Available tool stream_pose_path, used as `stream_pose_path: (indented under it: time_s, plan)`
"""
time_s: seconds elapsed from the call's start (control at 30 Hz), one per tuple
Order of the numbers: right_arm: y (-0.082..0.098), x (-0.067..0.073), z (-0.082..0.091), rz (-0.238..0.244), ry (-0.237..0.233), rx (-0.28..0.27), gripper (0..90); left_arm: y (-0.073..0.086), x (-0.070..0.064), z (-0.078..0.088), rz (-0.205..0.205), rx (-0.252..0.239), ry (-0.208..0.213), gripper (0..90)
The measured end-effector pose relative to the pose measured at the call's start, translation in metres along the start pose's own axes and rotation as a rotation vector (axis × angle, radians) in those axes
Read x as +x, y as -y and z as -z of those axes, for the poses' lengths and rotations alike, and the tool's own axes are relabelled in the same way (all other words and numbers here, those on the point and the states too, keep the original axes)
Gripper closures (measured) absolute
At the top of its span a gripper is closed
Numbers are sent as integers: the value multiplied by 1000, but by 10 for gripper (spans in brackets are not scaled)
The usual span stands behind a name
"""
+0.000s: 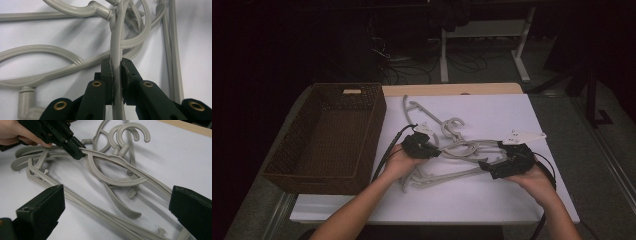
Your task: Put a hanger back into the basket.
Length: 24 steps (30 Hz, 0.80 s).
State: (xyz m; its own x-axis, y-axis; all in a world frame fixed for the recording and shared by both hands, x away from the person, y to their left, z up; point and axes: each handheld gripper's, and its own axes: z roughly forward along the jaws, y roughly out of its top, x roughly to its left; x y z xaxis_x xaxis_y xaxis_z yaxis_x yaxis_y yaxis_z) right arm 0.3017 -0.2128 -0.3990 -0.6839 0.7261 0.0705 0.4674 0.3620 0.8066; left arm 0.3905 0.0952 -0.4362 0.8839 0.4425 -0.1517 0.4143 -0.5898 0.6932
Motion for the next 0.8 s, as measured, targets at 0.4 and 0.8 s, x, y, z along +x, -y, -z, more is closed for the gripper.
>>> stream_pose_path:
  time_s: [0.4,0.8]
  plan:
    - [0,0,0,4,4,6,2,0,6,5,48,-46,80,820]
    - [1,0,0,4,4,7,1,-2,9,12,81,-96,135,818]
